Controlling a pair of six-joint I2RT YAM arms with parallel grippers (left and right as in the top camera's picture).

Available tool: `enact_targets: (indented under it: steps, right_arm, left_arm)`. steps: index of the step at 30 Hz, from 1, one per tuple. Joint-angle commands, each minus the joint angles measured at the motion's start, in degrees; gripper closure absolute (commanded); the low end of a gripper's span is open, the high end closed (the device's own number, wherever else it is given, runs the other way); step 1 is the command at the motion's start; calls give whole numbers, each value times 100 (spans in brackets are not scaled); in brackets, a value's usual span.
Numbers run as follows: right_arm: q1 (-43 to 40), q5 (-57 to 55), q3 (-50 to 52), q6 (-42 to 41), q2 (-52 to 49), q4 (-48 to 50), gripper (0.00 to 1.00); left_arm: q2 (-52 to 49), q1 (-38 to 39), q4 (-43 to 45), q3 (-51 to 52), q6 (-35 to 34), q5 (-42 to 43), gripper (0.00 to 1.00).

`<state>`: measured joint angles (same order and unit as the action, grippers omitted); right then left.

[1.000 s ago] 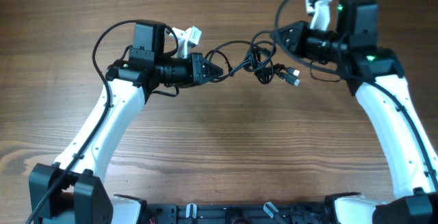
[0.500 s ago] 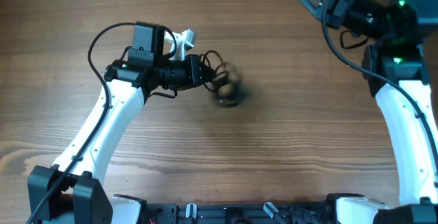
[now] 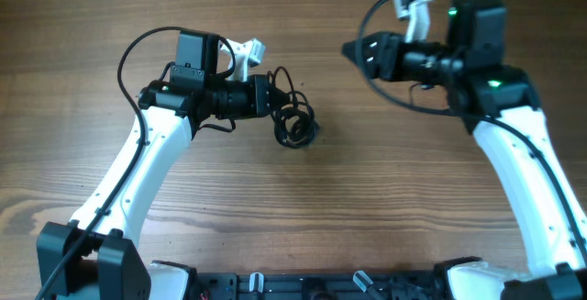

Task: Untangle cables

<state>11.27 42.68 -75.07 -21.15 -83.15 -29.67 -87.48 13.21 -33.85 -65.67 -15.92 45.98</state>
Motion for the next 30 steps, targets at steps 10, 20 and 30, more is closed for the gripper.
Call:
enact_targets:
  steps: [10,20,30]
  right_arm:
    - [691,-107,-9,2874,-1392,-702,55]
    - [970,389,-2,4044,-2033,-804,55]
    - [1027,240,-4,2684,-2170,-87,96]
  left_arm:
    - [15,0,-22,22,498,1082,96]
    - [15,0,-22,22,503,1082,96]
    - [15,0,-24,22,503,1073,96]
